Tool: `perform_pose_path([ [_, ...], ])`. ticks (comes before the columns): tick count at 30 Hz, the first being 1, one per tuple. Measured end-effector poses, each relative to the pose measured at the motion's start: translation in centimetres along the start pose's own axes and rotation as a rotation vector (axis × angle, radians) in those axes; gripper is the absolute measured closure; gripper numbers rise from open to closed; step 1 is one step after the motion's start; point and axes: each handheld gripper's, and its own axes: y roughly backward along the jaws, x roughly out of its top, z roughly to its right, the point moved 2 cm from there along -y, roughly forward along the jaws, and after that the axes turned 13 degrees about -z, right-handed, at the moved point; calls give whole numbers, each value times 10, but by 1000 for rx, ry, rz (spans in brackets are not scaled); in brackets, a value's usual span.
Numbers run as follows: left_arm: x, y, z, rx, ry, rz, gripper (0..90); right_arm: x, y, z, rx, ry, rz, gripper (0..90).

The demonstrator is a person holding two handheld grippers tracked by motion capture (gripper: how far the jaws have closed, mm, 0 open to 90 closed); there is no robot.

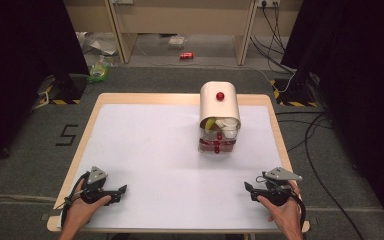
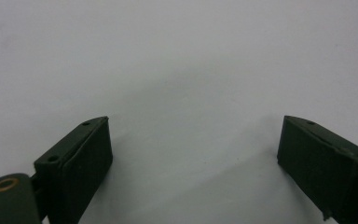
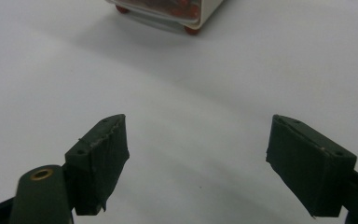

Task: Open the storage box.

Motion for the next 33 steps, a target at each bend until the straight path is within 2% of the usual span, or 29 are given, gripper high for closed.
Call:
perform_pose_path([
  [5,0,0,0,-1,-1,-1,92,15,9,-6,22,-1,25,224],
  [12,0,0,0,0,0,-1,92,29,12,-12,28,8,36,249],
  [16,0,0,0,0,-1,-1,91,40,15,-17,39,30,45,256],
  [21,0,0,0,-1,-1,-1,91,59,20,-31,76,84,64,289],
  [33,0,0,0,-1,1,0,92,89,25,-46,102,132,107,330],
])
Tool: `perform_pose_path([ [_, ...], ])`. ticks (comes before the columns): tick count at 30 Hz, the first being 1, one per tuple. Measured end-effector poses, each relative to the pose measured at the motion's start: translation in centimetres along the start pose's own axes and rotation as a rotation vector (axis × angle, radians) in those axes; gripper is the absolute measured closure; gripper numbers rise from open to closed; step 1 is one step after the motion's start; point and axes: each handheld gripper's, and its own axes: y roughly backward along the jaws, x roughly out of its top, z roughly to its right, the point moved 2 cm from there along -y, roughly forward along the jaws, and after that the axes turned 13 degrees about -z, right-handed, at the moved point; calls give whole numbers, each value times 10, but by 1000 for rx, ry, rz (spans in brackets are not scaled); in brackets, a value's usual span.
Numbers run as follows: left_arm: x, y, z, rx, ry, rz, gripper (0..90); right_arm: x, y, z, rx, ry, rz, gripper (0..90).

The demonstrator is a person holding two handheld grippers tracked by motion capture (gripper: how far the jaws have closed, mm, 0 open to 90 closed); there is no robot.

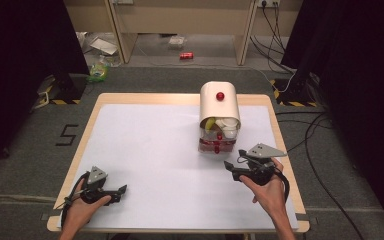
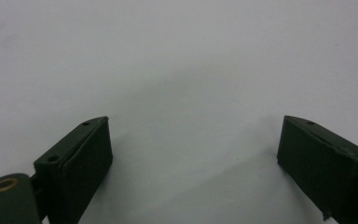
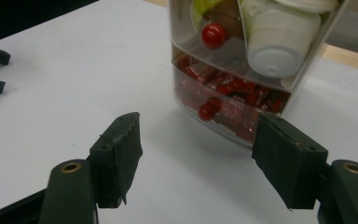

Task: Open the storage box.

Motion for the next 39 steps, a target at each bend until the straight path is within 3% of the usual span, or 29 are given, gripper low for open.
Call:
perform_pose_path([
  [39,0,0,0,0,-1,-1,92,48,-6,-3,-4,85,42,353],
])
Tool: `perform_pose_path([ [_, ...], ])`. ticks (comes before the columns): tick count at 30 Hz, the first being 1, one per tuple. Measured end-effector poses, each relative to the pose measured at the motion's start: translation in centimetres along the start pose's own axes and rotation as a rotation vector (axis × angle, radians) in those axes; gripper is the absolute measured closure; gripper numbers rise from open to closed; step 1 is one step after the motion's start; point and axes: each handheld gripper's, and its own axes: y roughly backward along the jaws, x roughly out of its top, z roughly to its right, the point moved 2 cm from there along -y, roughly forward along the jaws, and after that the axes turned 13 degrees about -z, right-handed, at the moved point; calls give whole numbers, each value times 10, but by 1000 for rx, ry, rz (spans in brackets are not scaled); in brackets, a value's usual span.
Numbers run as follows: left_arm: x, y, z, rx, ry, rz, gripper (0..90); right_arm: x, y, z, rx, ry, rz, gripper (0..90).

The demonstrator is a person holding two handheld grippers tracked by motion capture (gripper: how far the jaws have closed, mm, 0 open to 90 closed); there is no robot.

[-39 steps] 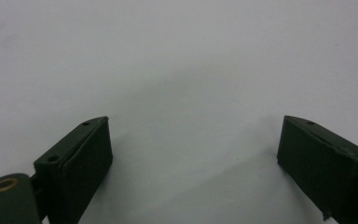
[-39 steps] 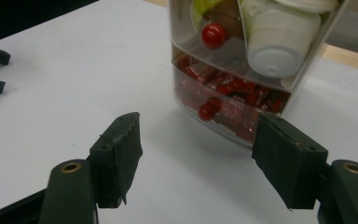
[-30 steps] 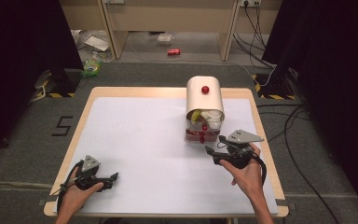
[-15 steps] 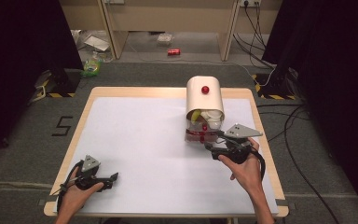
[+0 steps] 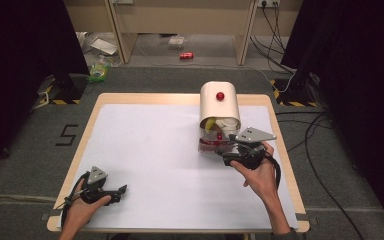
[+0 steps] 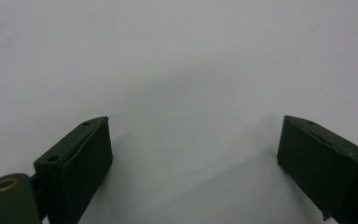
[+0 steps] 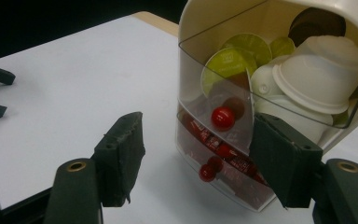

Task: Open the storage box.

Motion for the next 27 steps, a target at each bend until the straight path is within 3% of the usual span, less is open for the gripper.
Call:
perform_pose_path([
  [8,0,0,0,1,0,0,91,10,-2,5,-1,-5,7,353],
  [21,0,0,0,0,1,1,92,27,-15,9,-22,25,8,357],
  [27,0,0,0,1,0,0,91,30,-24,15,-24,9,3,364],
])
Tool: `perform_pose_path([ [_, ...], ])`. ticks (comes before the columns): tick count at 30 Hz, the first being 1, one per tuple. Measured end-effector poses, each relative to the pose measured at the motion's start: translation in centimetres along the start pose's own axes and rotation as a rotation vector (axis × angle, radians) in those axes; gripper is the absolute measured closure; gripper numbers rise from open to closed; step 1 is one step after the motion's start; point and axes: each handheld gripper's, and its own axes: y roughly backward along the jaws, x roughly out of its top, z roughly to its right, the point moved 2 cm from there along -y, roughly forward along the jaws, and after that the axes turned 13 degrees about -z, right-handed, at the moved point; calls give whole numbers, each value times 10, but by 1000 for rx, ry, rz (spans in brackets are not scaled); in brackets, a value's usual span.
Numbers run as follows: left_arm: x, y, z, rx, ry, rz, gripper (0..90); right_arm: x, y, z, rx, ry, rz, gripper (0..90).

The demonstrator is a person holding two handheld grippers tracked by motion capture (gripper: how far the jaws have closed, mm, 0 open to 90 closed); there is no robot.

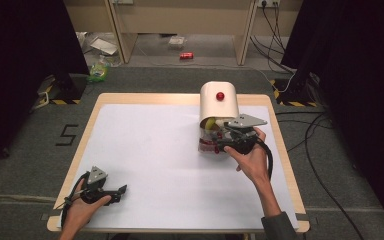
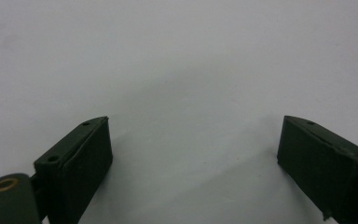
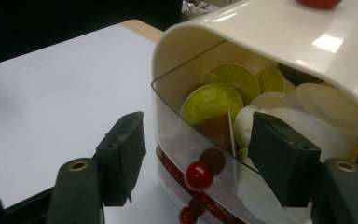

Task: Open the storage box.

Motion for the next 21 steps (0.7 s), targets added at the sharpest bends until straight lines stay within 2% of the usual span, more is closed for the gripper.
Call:
perform_pose_path([
  [7,0,0,0,0,0,0,92,1,-6,1,2,0,-20,379],
  [21,0,0,0,0,-1,0,92,-1,-1,2,15,1,-23,418],
])
